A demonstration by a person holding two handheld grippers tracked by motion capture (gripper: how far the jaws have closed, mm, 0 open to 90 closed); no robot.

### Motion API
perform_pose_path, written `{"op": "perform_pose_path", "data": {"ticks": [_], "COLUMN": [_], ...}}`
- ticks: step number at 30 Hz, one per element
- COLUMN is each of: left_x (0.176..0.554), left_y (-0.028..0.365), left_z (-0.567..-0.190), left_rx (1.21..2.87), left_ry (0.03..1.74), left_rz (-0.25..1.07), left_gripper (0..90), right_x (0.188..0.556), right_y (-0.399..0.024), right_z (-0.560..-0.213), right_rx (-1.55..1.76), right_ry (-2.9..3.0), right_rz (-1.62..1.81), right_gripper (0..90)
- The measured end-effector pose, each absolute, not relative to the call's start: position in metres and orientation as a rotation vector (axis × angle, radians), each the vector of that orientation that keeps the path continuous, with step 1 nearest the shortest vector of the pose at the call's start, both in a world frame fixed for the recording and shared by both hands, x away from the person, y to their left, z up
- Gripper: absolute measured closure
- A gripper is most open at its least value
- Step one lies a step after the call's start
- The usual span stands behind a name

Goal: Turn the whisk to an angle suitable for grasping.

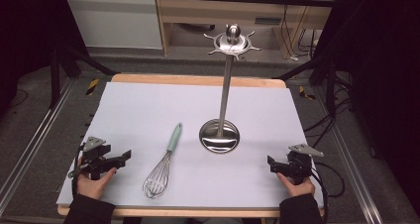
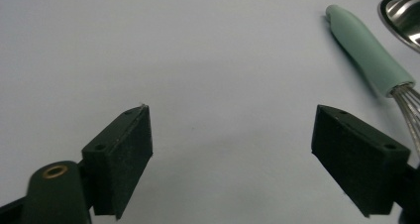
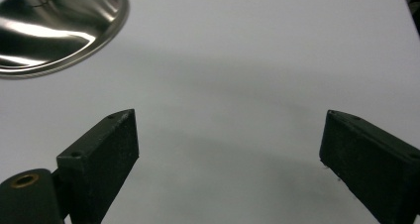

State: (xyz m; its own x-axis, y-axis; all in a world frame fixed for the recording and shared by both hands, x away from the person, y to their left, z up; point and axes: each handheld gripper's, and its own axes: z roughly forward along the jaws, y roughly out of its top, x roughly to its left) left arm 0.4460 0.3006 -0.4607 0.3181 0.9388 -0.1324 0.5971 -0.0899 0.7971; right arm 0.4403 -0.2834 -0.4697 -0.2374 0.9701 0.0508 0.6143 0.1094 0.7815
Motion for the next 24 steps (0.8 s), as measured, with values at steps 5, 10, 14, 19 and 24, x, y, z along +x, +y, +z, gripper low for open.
{"op": "perform_pose_path", "data": {"ticks": [5, 10, 14, 19, 24], "left_x": [0.443, 0.442, 0.443, 0.447, 0.450], "left_y": [0.294, 0.286, 0.282, 0.280, 0.272], "left_z": [-0.455, -0.447, -0.439, -0.432, -0.419], "left_rx": [1.782, 1.805, 1.812, 1.817, 1.819], "left_ry": [1.351, 1.327, 1.298, 1.278, 1.242], "left_rz": [0.536, 0.527, 0.520, 0.506, 0.491], "left_gripper": [21.5, 23.9, 25.8, 26.9, 27.0], "right_x": [0.436, 0.434, 0.433, 0.432, 0.431], "right_y": [-0.278, -0.273, -0.273, -0.271, -0.270], "right_z": [-0.468, -0.467, -0.465, -0.466, -0.464], "right_rx": [1.514, 1.470, 1.468, 1.488, 1.464], "right_ry": [1.947, 1.983, 1.979, 1.981, 1.993], "right_rz": [0.972, 0.940, 0.943, 0.940, 0.936], "right_gripper": [9.4, 7.9, 7.1, 7.8, 9.1]}}
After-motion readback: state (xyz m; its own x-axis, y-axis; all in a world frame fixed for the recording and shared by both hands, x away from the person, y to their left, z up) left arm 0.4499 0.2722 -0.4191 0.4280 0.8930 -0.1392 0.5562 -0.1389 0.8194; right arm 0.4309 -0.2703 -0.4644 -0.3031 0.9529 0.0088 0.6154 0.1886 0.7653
